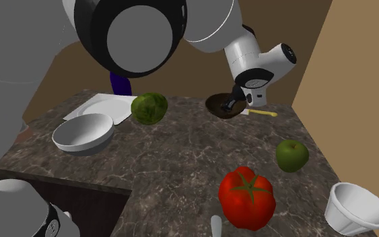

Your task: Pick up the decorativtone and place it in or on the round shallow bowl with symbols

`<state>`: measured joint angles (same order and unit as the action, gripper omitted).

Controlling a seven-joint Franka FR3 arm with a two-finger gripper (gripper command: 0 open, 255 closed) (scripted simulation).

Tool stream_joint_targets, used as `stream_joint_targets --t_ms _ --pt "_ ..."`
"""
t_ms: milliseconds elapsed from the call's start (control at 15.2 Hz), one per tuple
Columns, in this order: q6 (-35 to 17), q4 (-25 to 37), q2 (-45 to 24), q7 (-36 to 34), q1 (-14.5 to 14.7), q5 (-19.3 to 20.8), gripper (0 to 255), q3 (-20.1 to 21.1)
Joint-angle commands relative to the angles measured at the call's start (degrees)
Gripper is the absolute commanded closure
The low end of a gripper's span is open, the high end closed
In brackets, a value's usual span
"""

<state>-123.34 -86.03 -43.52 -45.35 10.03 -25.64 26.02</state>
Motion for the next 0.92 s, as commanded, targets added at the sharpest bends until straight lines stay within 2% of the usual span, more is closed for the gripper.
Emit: stream_joint_targets --t_ms 0,858 --pt "0.0 -0.1 0.0 0.0 0.0 0.0 255 0.0" --pt "4.3 0.9 4.1 -2.7 -0.6 -0.1 255 0.5"
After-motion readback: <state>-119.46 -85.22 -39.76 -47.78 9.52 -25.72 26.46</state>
